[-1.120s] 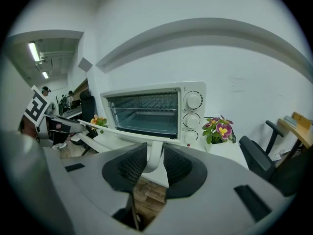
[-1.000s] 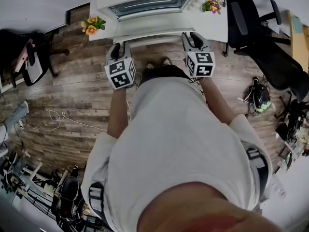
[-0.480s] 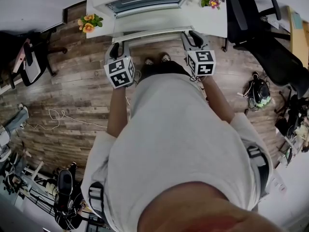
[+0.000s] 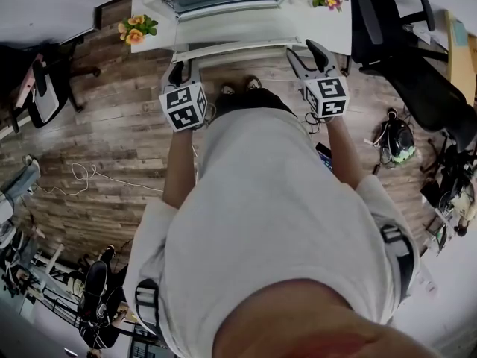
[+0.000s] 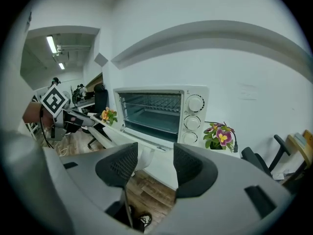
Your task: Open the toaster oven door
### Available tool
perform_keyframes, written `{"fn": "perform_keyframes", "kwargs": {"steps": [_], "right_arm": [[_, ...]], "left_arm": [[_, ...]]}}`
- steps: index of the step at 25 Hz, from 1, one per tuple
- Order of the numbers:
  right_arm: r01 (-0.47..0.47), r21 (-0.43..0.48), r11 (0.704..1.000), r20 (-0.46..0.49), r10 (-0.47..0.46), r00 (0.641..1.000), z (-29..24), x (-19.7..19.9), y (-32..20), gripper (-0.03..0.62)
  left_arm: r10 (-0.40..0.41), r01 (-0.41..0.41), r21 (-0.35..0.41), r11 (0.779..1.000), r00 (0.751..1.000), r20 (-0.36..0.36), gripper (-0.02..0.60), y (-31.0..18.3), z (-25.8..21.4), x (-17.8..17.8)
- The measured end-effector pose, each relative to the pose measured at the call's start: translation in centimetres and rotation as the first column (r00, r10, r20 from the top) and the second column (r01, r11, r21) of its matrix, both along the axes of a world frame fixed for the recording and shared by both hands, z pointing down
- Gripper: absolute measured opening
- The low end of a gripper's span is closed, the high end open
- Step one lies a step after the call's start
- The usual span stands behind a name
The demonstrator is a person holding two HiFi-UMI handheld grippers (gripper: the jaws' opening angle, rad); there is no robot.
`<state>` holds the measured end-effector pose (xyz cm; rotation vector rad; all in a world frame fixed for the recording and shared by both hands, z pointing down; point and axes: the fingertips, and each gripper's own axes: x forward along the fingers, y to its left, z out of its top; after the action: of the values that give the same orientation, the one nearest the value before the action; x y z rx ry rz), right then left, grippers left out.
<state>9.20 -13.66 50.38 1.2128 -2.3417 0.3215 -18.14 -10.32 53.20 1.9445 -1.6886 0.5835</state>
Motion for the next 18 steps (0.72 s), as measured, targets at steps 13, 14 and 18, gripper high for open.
{"fn": "perform_keyframes", "kwargs": {"steps": [13,14,18], "right_arm": [[0.091,-0.074,0.993,0.048,-0.088,0.995,1.4,-1.0,0.0,0.221],[0.091,-0.075,0.993,0.048,-0.087,0.995,1.5,-1.0,0.0,0.219],[0.087,-0.069,0.994,0.052,-0.083,0.995,1.6,-1.0,0.0,0.219]], "left_arm": [[0.004,-0.004,-0.044,0.999,1.000,-0.002,0.106,0.6,1.3,0.3],[0.005,-0.006,-0.048,0.999,1.000,-0.005,0.106,0.6,1.4,0.3],[0.011,-0.011,-0.051,0.999,1.000,-0.002,0.111,0.6,1.5,0.3]]}}
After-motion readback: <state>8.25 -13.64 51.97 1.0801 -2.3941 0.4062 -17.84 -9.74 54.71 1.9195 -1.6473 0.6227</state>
